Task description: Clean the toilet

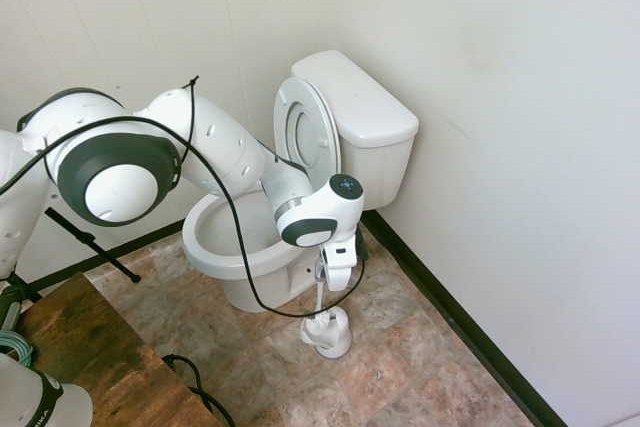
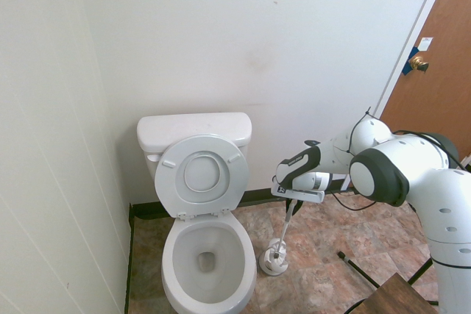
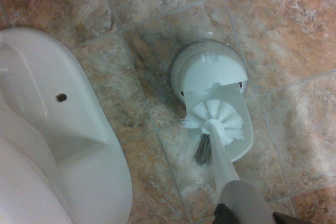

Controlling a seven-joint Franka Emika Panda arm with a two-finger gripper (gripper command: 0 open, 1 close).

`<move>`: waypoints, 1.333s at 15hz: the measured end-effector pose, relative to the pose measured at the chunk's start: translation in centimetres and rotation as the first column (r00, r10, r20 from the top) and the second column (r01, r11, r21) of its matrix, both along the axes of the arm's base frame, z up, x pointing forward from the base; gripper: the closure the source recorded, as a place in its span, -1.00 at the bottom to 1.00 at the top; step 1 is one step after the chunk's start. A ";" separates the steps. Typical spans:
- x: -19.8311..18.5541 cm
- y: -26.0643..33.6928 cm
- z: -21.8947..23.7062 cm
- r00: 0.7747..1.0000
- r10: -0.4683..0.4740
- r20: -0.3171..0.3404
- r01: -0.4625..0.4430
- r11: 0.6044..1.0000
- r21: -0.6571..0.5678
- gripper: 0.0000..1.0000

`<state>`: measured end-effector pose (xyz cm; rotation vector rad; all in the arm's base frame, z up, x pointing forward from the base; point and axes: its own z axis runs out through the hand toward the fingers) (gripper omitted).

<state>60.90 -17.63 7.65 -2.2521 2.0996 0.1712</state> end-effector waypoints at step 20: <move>4.6 -4.9 -8.3 0.992 -0.070 -0.105 0.081 0.991 0.109 1.00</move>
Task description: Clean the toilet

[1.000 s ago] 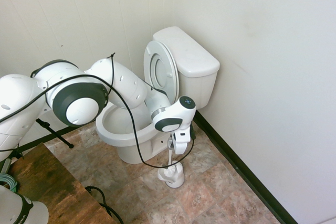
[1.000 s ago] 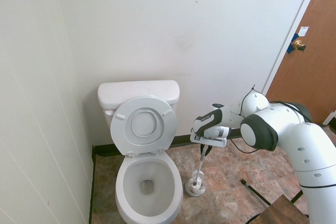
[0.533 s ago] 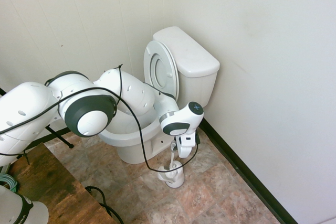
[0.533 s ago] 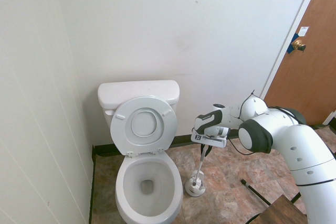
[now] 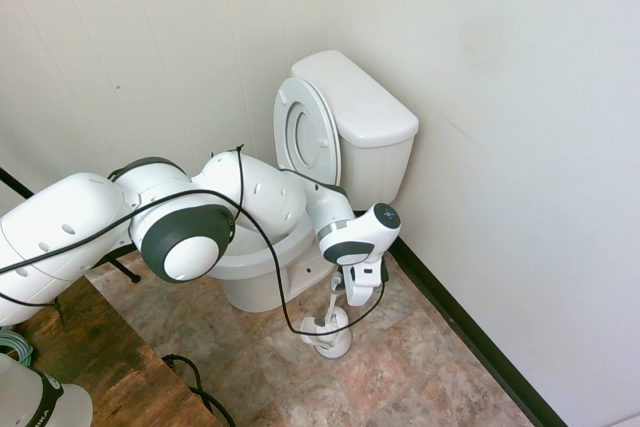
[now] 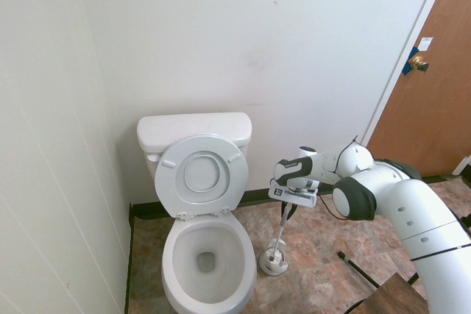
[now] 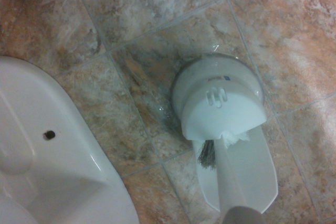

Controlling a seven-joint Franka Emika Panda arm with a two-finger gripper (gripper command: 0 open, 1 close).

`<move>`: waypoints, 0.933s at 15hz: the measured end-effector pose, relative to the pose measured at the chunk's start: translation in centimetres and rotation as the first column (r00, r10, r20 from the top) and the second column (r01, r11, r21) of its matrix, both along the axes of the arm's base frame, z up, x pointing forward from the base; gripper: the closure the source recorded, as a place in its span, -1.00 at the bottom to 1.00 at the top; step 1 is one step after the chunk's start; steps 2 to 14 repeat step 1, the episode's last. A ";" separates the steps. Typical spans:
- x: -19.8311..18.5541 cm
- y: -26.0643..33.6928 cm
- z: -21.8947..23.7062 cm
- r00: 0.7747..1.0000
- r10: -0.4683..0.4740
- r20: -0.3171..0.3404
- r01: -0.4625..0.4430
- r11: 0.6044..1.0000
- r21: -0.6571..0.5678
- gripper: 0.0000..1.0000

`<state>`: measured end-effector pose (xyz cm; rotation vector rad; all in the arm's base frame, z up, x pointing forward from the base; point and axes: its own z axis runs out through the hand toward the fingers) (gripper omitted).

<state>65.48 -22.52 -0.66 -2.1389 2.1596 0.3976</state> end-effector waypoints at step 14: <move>0.0 -0.1 -0.3 1.000 -0.003 -0.006 0.003 1.000 0.004 1.00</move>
